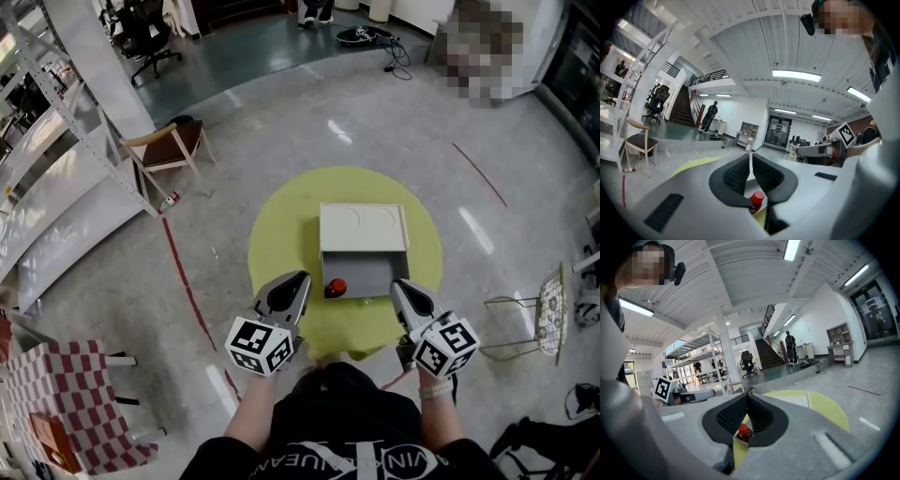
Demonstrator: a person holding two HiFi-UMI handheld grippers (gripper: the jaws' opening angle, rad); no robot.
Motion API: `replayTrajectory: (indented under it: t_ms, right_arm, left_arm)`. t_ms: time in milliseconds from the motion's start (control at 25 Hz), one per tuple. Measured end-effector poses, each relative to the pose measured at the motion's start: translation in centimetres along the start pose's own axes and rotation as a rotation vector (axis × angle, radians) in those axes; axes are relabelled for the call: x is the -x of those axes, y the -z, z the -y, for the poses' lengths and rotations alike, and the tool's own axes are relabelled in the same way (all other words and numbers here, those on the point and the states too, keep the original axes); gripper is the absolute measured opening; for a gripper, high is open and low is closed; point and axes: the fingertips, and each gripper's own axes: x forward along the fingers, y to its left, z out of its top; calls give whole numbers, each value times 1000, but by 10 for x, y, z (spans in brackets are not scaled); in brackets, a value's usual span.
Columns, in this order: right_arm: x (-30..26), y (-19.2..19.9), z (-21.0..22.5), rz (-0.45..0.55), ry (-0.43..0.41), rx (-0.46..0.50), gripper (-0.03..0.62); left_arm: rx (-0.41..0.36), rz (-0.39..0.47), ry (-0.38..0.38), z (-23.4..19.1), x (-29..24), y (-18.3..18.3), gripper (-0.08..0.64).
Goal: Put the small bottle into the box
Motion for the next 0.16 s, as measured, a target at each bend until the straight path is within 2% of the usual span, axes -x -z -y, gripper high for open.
replayTrajectory:
  t_ms: [160]
  right_arm:
    - [0,2,0,1,3,-8,6]
  left_arm:
    - [1,-4,-2,-1,1,2,25]
